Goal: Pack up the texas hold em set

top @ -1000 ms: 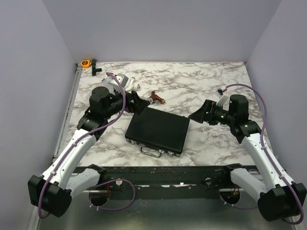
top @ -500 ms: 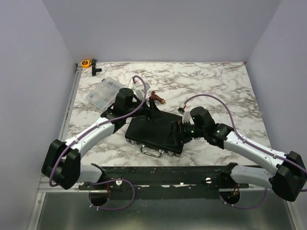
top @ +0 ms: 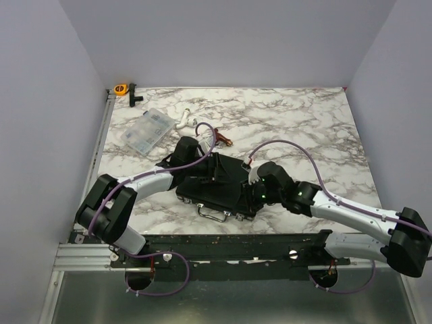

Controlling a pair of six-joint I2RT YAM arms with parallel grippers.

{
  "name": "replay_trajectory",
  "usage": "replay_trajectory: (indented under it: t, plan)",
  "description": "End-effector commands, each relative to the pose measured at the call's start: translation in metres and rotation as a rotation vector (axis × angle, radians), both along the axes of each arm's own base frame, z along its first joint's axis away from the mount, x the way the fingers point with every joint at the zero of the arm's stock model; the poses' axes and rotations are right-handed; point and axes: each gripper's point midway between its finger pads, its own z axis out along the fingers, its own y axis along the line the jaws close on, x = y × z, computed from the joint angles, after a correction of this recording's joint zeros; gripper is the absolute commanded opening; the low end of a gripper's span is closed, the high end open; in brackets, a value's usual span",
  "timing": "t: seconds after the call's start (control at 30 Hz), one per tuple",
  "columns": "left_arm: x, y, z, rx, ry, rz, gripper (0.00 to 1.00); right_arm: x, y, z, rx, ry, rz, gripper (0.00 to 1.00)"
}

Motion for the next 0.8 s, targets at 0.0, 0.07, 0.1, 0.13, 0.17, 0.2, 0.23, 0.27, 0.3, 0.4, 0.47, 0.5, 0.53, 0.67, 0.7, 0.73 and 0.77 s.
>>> replay_trajectory:
  t: [0.0, 0.07, 0.1, 0.13, 0.17, 0.2, 0.23, 0.27, 0.3, 0.4, 0.47, 0.5, 0.53, 0.67, 0.7, 0.73, 0.77]
  plan:
    - [-0.011, 0.010, -0.025, 0.074, 0.045, -0.002, 0.53, -0.006, -0.008, -0.016, -0.033, -0.010, -0.010, 0.16]
    - [-0.015, 0.016, -0.034, 0.112, 0.057, 0.003, 0.52, -0.010, -0.012, -0.025, -0.061, 0.006, -0.021, 0.09]
    - [-0.016, 0.018, -0.038, 0.126, 0.063, 0.004, 0.52, -0.012, -0.013, -0.029, -0.073, 0.009, -0.022, 0.07]
    - [-0.018, 0.020, -0.041, 0.137, 0.067, 0.006, 0.52, -0.015, -0.013, -0.031, -0.082, 0.008, -0.018, 0.06]
    - [-0.019, 0.022, -0.045, 0.147, 0.069, 0.011, 0.52, -0.017, -0.013, -0.034, -0.089, 0.007, -0.019, 0.05]
    - [-0.020, 0.024, -0.048, 0.156, 0.074, 0.015, 0.52, -0.018, -0.013, -0.037, -0.102, 0.002, -0.022, 0.04]
    - [-0.021, 0.026, -0.051, 0.161, 0.079, 0.018, 0.52, -0.019, -0.014, -0.041, -0.119, 0.002, -0.030, 0.03]
    - [-0.022, 0.027, -0.054, 0.167, 0.083, 0.020, 0.52, -0.020, -0.014, -0.045, -0.134, 0.004, -0.027, 0.01]
    - [-0.023, 0.028, -0.056, 0.169, 0.086, 0.021, 0.51, -0.022, -0.014, -0.049, -0.150, 0.005, -0.027, 0.01]
    - [-0.025, 0.028, -0.058, 0.170, 0.092, 0.018, 0.51, -0.023, -0.018, -0.062, -0.215, -0.006, -0.046, 0.01]
    - [-0.025, 0.028, -0.058, 0.169, 0.091, 0.016, 0.51, -0.026, -0.018, -0.070, -0.243, -0.008, -0.049, 0.01]
    - [-0.025, 0.028, -0.057, 0.168, 0.088, 0.017, 0.51, -0.025, -0.019, -0.075, -0.270, -0.020, -0.068, 0.01]
    - [-0.025, 0.028, -0.057, 0.168, 0.086, 0.016, 0.51, -0.023, -0.020, -0.076, -0.285, -0.029, -0.089, 0.01]
    - [-0.026, 0.030, -0.058, 0.170, 0.085, 0.023, 0.51, -0.015, -0.025, -0.087, -0.327, -0.045, -0.167, 0.01]
    - [-0.026, 0.030, -0.058, 0.172, 0.084, 0.024, 0.51, -0.012, -0.029, -0.093, -0.345, -0.048, -0.192, 0.01]
    - [-0.026, 0.030, -0.058, 0.172, 0.083, 0.027, 0.51, -0.010, -0.033, -0.098, -0.364, -0.052, -0.218, 0.01]
    - [-0.026, 0.030, -0.057, 0.172, 0.080, 0.026, 0.51, -0.008, -0.037, -0.103, -0.382, -0.053, -0.241, 0.01]
